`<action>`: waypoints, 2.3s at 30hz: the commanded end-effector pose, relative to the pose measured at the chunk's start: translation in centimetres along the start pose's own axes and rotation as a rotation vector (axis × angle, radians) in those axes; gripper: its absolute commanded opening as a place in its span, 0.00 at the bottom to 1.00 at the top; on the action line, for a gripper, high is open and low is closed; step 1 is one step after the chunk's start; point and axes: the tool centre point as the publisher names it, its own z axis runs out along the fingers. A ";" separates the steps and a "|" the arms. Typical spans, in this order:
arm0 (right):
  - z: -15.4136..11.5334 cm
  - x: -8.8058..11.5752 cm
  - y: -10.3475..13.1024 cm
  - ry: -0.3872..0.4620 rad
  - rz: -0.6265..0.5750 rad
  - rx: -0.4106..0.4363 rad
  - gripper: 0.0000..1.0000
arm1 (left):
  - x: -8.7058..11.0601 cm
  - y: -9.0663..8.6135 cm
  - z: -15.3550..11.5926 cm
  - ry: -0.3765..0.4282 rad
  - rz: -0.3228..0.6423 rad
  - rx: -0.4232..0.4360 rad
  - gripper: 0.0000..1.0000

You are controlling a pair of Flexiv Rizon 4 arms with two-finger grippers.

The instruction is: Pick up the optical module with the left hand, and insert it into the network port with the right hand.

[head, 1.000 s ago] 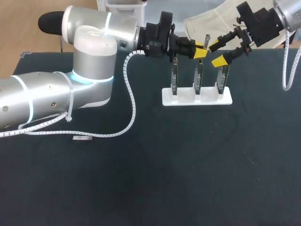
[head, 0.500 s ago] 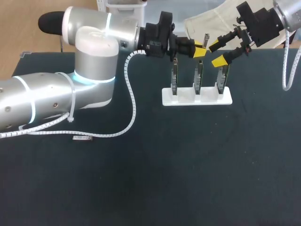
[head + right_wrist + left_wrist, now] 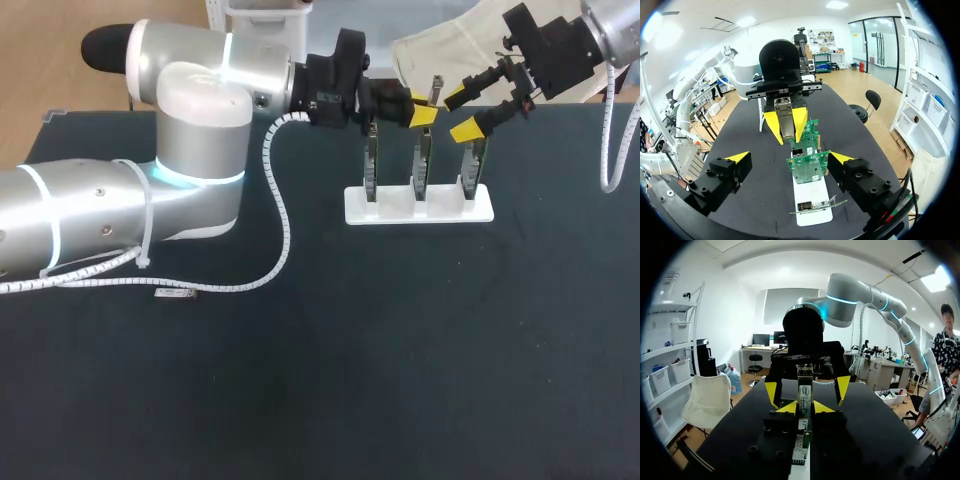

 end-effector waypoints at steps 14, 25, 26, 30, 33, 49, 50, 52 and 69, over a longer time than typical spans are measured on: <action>0.0 0.0 0.1 0.000 -0.001 0.004 1.00 | 0.2 0.2 0.5 -0.015 0.000 0.002 0.00; 0.0 0.0 0.1 0.000 -0.001 0.004 1.00 | 0.2 0.2 0.4 -0.009 0.002 0.005 0.00; 0.0 0.0 0.1 0.000 -0.001 0.004 1.00 | 0.2 0.2 0.4 -0.009 0.002 0.005 0.00; 0.0 0.0 0.1 0.000 -0.001 0.004 1.00 | 0.2 0.2 0.4 -0.009 0.002 0.005 0.00; 0.0 0.0 0.1 0.000 -0.001 0.004 1.00 | 0.2 0.2 0.4 -0.009 0.002 0.005 0.00; -2.3 -2.5 -1.9 -0.042 -0.071 0.082 1.00 | 0.2 0.2 0.4 -0.009 0.002 0.005 0.00; -2.3 -2.7 -1.9 -0.047 -0.076 0.079 1.00 | 0.2 0.2 0.4 -0.009 0.002 0.005 0.00; -2.4 -3.2 -1.7 -0.061 -0.084 0.072 1.00 | 0.2 0.2 0.4 -0.009 0.002 0.005 0.00; -1.4 -4.9 0.3 -0.093 -0.117 0.013 1.00 | 0.2 0.2 0.4 -0.009 0.002 0.005 0.00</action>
